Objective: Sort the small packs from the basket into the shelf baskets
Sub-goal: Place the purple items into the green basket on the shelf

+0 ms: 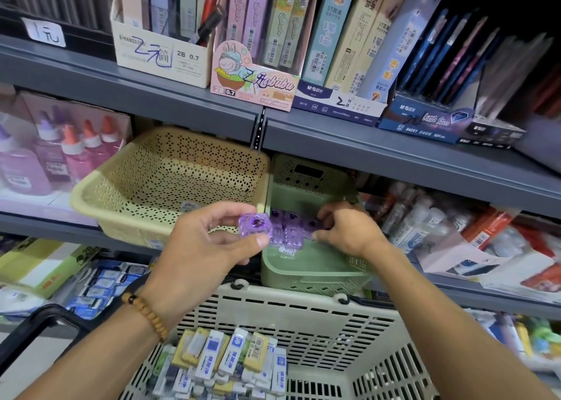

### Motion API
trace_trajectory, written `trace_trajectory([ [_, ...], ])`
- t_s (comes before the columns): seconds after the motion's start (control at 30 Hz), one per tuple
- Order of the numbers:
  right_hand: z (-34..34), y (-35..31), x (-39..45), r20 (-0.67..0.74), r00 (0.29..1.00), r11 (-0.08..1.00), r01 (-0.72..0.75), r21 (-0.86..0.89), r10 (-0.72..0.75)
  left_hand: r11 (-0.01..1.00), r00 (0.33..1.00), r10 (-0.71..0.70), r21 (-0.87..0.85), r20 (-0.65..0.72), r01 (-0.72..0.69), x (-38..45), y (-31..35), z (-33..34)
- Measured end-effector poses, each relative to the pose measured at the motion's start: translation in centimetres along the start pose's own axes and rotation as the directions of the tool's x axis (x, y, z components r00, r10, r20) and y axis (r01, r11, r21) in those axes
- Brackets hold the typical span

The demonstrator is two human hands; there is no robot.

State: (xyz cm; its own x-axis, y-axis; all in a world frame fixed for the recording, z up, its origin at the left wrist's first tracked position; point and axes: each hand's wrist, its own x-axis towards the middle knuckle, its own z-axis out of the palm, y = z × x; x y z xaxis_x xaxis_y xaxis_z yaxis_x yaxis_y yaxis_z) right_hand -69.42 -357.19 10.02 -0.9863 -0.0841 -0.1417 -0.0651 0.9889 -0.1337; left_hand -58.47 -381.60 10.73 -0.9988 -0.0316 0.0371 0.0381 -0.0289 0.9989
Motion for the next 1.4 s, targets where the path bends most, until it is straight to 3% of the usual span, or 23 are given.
trace_trajectory([
  [0.1, -0.2, 1.2, 0.0, 0.056, 0.998, 0.983, -0.018, -0.180, 0.029, 1.000, 1.000, 0.001, 0.020, 0.013, -0.001, 0.0, -0.2, 0.5],
  [0.3, 1.0, 0.4, 1.3, 0.115, 0.993, 0.990, -0.013, -0.141, 0.030, 0.998, 0.999, 0.005, 0.055, 0.053, -0.008, -0.5, -0.5, 0.8],
  [0.5, 0.4, -0.1, 1.2, 0.076, 0.997, 0.967, 0.022, -0.253, -0.003, 0.999, 0.999, 0.001, 0.046, 0.044, -0.003, -0.6, -0.5, 0.9],
  [0.57, -0.4, -0.6, 0.2, -0.001, 1.000, 0.956, 0.019, -0.291, -0.020, 0.999, 0.999, -0.018, 0.045, 0.044, 0.016, -0.6, -0.4, 1.2],
  [0.6, -0.9, -0.9, -0.5, -0.050, 0.998, 0.972, 0.037, -0.234, -0.050, 0.999, 0.999, -0.027, 0.040, 0.042, 0.025, -0.6, -0.3, 1.2],
  [0.67, -1.7, -1.9, -2.2, -0.109, 0.985, 0.984, 0.143, 0.102, -0.132, 0.999, 0.999, -0.035, 0.034, 0.038, 0.034, -0.5, -0.3, 1.5],
  [0.73, -2.5, -3.1, -4.6, -0.114, 0.961, 0.802, 0.272, 0.532, -0.251, 0.999, 0.998, -0.042, 0.011, 0.040, 0.041, -0.4, -0.2, 1.8],
  [0.8, -3.6, -3.9, -7.0, -0.105, 0.903, 0.626, 0.368, 0.688, -0.416, 0.998, 0.997, -0.054, -0.027, 0.058, 0.055, -0.5, 0.0, 2.1],
  [0.87, -4.4, -4.7, -8.7, -0.072, 0.841, 0.612, 0.447, 0.652, -0.537, 0.998, 0.992, -0.053, -0.026, 0.115, 0.056, -0.6, 0.4, 2.2],
  [0.93, -4.8, -4.9, -9.1, -0.047, 0.824, 0.650, 0.480, 0.588, -0.565, 0.999, 0.985, -0.042, -0.005, 0.167, 0.044, -0.9, 0.7, 2.4],
  [1.1, -4.6, -3.2, -8.9, 0.028, 0.852, 0.643, 0.372, 0.669, -0.522, 0.997, 0.976, -0.078, 0.003, 0.202, 0.079, -1.5, 0.8, 3.3],
  [1.17, -4.4, -1.5, -8.0, 0.040, 0.910, 0.712, 0.295, 0.637, -0.412, 0.981, 0.992, 0.011, 0.192, 0.126, -0.035, -1.3, 0.1, 3.2],
  [1.27, -3.3, 0.7, -5.6, 0.010, 0.979, 0.934, 0.190, 0.301, -0.202, 0.803, 0.979, 0.184, 0.560, 0.093, -0.204, -1.2, -0.9, 2.9],
  [1.4, -1.0, 0.8, -3.0, 0.031, 0.996, 0.995, 0.082, -0.048, -0.081, 0.669, 0.959, 0.200, 0.687, 0.202, -0.285, -1.1, -1.8, 3.0],
])
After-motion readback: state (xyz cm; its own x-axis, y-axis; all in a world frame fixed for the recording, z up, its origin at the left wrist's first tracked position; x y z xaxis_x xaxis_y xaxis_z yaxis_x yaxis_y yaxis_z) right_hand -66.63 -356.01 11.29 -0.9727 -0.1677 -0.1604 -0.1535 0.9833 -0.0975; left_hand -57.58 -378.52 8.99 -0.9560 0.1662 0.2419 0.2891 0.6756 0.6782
